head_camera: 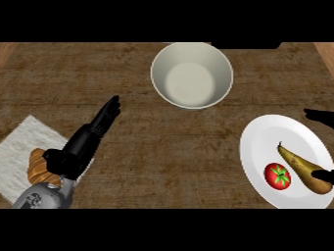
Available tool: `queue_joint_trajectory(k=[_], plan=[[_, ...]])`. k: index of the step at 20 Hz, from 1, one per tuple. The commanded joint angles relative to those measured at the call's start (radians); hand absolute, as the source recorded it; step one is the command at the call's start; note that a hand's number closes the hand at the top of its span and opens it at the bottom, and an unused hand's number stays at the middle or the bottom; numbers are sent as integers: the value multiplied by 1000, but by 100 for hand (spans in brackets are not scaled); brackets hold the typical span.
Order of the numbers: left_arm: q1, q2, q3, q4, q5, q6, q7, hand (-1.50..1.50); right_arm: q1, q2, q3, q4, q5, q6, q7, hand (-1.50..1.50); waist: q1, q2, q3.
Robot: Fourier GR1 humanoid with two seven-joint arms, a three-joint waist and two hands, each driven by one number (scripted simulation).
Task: Pick the pear from the plate and place it in the bowl
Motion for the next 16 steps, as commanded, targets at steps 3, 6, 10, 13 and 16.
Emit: queue_joint_trajectory(k=[3, 6, 10, 13, 16], plan=[[-6, 1, 3, 2, 0, -15, 10, 0, -23, -214, 98, -58, 252, 80, 216, -150, 9, 0, -5], [-14, 10, 27, 5, 8, -23, 7, 0, 3, -274, 173, -139, 277, 239, 324, -150, 0, -3, -5], [-46, -19, 13, 21, -26, 4, 45, 0, -68, -300, 185, -280, 217, 463, 545, -150, -6, -3, -3], [-47, -26, 43, 96, -19, -48, -21, 0, -64, -243, 207, -341, 191, 550, 653, -150, -9, 0, -1], [14, -1, 76, 33, 12, -87, -21, 0, -69, -221, 179, -442, 145, 654, 779, -150, -5, -3, 0]])
